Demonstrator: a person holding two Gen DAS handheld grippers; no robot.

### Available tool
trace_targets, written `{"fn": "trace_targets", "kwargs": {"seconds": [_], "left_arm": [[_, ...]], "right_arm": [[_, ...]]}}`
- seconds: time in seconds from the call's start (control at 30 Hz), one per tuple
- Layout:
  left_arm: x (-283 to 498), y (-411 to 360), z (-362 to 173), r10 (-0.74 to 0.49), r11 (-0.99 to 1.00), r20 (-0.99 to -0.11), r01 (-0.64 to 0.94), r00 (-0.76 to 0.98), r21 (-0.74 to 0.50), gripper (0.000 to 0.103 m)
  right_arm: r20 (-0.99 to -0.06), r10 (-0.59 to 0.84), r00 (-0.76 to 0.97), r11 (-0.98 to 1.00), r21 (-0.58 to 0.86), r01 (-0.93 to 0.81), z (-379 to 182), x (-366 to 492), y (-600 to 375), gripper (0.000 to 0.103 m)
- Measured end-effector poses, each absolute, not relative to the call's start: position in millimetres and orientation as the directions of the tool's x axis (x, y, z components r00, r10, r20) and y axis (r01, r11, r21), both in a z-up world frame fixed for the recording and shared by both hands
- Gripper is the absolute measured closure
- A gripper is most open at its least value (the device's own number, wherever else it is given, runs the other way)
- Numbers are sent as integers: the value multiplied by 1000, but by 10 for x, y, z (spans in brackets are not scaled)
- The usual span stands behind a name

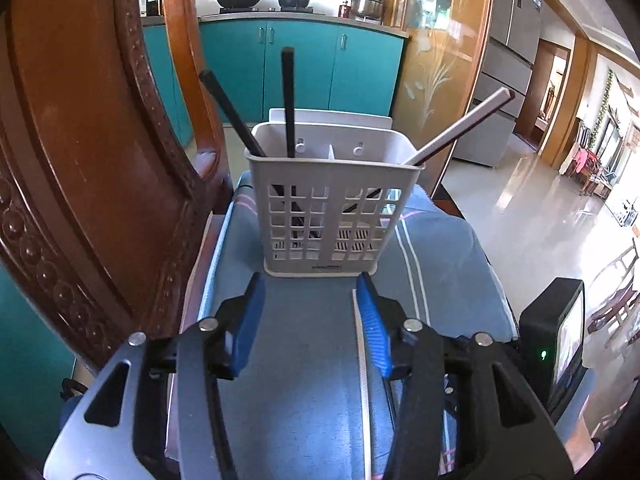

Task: Organize utensils
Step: 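Move both open tools back down to the remaining chopsticks on the cloth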

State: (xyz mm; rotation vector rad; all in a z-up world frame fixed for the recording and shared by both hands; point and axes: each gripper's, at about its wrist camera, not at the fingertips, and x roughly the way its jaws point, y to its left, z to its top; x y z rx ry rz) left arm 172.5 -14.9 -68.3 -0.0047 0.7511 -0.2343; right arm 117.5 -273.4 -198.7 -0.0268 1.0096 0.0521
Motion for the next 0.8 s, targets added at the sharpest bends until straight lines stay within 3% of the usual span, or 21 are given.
{"fn": "trace_targets", "kwargs": {"seconds": [0.2, 0.6, 0.8], "left_arm": [[1767, -201, -822, -204, 975, -704, 210, 681, -79, 47], [1834, -116, -1278, -164, 985, -811, 134, 562, -106, 45], [1782, -163, -1390, -167, 983, -828, 150, 536, -101, 43]], "right_arm": [[-819, 147, 554, 989, 103, -111, -1871, 1121, -2775, 69], [-842, 45, 537, 995, -12, -102, -1986, 1185, -2593, 69], [-828, 129, 546, 990, 81, -112, -1916, 1136, -2681, 69]]}}
